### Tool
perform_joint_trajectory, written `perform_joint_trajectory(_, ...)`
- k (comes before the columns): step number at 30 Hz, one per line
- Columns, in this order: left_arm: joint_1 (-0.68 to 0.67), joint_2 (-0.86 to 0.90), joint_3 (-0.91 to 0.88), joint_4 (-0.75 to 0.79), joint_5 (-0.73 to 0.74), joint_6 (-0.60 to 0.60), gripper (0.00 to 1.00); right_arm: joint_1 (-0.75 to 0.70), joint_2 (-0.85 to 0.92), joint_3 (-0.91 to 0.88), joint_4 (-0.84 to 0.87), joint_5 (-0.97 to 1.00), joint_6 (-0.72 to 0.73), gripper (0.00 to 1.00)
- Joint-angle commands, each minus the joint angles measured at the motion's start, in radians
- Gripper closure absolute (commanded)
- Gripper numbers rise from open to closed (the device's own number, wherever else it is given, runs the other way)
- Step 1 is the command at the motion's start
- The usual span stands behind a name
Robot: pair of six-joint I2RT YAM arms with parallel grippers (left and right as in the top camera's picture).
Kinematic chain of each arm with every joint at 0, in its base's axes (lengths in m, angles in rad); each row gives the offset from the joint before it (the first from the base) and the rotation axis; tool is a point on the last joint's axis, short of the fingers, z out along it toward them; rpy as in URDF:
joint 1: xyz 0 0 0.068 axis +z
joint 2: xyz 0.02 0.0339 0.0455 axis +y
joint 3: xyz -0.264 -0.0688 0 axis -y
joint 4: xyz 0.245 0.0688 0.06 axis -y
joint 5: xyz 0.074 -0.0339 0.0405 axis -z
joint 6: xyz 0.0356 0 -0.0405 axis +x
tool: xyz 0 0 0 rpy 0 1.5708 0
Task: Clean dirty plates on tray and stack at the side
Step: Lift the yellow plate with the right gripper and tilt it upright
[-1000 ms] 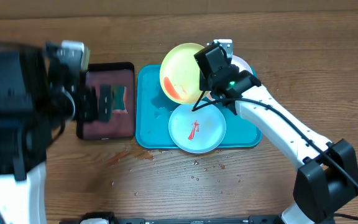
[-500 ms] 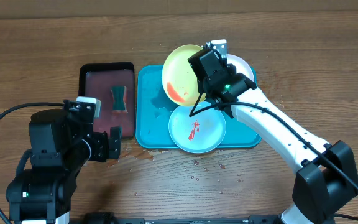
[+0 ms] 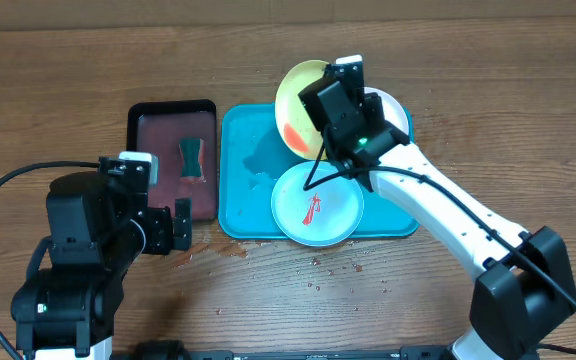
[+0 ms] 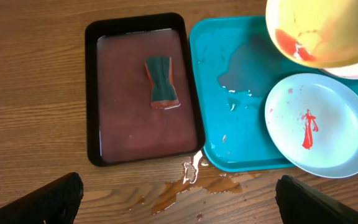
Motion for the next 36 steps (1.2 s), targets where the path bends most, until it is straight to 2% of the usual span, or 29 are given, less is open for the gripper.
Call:
perform_joint_trajectory(1,-0.007,0.005,-0.003,0.002,-0.014,-0.021,0.0,0.041,-0.036,0.029,0.033,0.13,-0.076,0.96)
perform_joint_trajectory(12,-0.007,0.023,-0.003,0.003,-0.014,-0.021,0.0,0.097,-0.023,0.028,0.149,0.274,-0.206,0.96)
perform_joint_trajectory(22,-0.007,0.047,-0.003,0.002,-0.014,-0.021,0.0,0.142,0.002,0.028,0.182,0.366,-0.241,0.96)
perform_joint_trajectory(29,-0.007,0.071,-0.003,0.003,-0.013,-0.021,0.0,0.201,0.026,0.026,0.262,0.42,-0.37,0.96)
perform_joint_trajectory(35,-0.007,0.088,-0.003,-0.017,-0.009,-0.016,0.0,0.204,0.026,0.026,0.262,0.421,-0.37,0.96)
perform_joint_trajectory(36,-0.007,0.087,-0.003,-0.023,0.01,0.017,0.0,0.204,0.026,0.026,0.26,0.421,-0.37,0.96)
